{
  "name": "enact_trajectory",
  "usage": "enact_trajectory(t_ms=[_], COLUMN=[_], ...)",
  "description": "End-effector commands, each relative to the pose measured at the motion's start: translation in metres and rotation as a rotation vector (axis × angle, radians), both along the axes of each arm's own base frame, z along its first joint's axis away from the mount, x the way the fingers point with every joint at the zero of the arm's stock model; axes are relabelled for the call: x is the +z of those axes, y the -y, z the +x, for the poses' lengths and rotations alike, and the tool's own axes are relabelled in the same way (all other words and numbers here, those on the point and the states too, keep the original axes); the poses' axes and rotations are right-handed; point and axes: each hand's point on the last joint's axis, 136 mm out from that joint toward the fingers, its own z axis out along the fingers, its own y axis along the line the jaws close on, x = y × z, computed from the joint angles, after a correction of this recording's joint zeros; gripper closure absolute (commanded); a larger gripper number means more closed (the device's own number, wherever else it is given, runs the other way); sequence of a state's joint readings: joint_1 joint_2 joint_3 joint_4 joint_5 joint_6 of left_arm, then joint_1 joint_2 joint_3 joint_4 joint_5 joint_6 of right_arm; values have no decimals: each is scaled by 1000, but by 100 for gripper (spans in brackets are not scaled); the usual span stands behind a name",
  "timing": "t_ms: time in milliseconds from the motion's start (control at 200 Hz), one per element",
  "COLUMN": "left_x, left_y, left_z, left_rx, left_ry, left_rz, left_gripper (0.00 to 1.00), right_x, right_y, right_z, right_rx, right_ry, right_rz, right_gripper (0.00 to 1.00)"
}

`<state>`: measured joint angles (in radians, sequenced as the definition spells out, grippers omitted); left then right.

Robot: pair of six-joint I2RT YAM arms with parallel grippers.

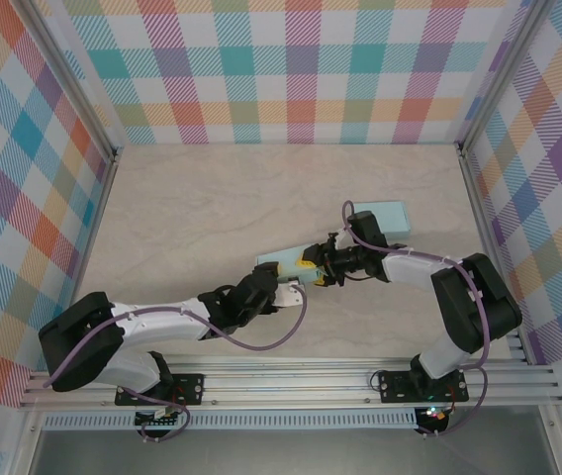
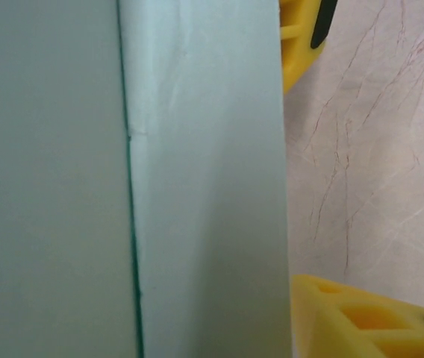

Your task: Fold the paper box

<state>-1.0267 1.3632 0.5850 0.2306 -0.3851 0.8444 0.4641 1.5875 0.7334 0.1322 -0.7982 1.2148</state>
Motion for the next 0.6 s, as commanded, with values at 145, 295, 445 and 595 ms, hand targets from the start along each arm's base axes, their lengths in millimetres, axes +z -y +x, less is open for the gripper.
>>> enact_trajectory(t_ms=[145,295,445,595], left_x=[35,37,34,26], left_y=[3,-1,-7,-15], left_z=[-3,-16,-27,-42], left_rx=[-15,-58,-92,-120], left_ry=[-40,-128,-245,-434], left_rz=[-53,-37,-3,41], left_gripper=[52,55,57,57], right_x=[4,9,18,34], right_y=[10,24,49,79], right_z=[-14,-13,-7,1], right_rx=[40,17,-44,-117], right_ry=[37,52,93,176], right_rz=[-32,-57,-103,-165], right_gripper=[48,23,8,0])
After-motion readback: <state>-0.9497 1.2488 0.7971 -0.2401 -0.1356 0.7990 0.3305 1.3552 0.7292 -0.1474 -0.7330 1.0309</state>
